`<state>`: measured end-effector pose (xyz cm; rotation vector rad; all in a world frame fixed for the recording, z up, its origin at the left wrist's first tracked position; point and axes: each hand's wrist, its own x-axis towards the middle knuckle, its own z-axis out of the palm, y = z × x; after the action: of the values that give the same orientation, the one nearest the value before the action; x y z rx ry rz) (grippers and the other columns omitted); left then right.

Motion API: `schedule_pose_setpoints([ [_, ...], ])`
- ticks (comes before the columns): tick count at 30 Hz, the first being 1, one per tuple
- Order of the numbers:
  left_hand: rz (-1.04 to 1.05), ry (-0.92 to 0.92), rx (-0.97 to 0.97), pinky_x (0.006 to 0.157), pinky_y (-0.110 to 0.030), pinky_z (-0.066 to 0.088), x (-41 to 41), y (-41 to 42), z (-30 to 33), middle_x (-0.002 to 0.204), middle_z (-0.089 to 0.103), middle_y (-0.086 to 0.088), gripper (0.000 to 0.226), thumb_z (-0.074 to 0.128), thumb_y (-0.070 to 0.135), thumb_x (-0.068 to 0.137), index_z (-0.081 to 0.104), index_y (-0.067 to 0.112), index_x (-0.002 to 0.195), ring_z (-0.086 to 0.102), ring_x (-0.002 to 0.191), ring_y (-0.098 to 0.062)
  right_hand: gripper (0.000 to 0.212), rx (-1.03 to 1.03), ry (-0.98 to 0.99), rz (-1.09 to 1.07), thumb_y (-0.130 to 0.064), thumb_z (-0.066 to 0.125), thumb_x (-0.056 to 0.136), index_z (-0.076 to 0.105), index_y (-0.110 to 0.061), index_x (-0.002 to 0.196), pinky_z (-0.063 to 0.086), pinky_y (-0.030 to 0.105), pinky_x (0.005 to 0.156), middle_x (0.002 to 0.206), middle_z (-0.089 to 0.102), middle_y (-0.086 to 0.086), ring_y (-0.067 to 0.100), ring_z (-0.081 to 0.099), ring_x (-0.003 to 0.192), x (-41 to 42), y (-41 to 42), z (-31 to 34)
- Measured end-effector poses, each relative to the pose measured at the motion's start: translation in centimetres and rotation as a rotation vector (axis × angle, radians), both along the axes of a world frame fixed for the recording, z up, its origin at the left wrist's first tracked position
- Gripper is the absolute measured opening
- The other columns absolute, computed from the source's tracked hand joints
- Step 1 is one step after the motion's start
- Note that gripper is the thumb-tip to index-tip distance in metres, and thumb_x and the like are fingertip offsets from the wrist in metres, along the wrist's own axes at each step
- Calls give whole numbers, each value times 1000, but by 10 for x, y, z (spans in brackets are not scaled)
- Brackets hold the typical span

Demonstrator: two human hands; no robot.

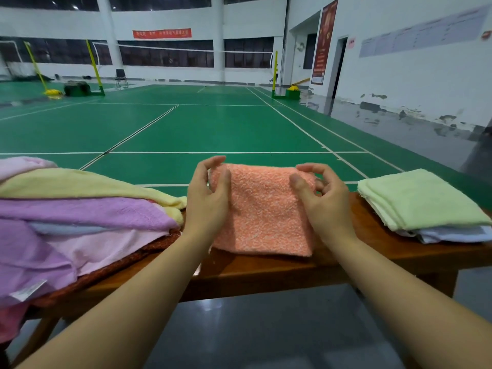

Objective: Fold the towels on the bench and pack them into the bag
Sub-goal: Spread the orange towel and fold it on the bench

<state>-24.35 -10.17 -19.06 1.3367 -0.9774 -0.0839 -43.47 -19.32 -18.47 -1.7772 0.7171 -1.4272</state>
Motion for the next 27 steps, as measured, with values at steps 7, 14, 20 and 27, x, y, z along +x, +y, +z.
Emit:
schedule_pose_setpoints([
  [7,-89,-186,-43,106,-50,47,0,3,5,131,55,12,33,58,25,102,51,31,134,55,124,-14,49,-225,99,36,-26,72,93,48,-30,135,51,20,95,124,53,-28,-3,57,113,-9,8,8],
  [14,-28,-207,11,101,-26,41,-4,1,17,125,56,2,26,45,23,108,52,29,132,53,116,-8,53,-132,159,100,-29,68,96,39,-40,139,47,13,92,126,49,-26,-9,55,110,-1,6,10],
  [20,36,-90,473,84,-32,44,8,-12,7,117,64,-8,25,44,21,106,51,19,130,63,98,-25,69,247,347,39,-33,80,85,45,-29,144,38,32,110,146,49,-2,17,45,135,9,-16,-7],
  [27,189,-443,787,102,-46,44,11,-13,-16,133,49,-14,46,54,41,99,46,19,139,53,119,-36,72,123,906,-247,-70,71,77,51,-29,133,45,39,101,136,52,3,25,54,123,2,-21,-19],
])
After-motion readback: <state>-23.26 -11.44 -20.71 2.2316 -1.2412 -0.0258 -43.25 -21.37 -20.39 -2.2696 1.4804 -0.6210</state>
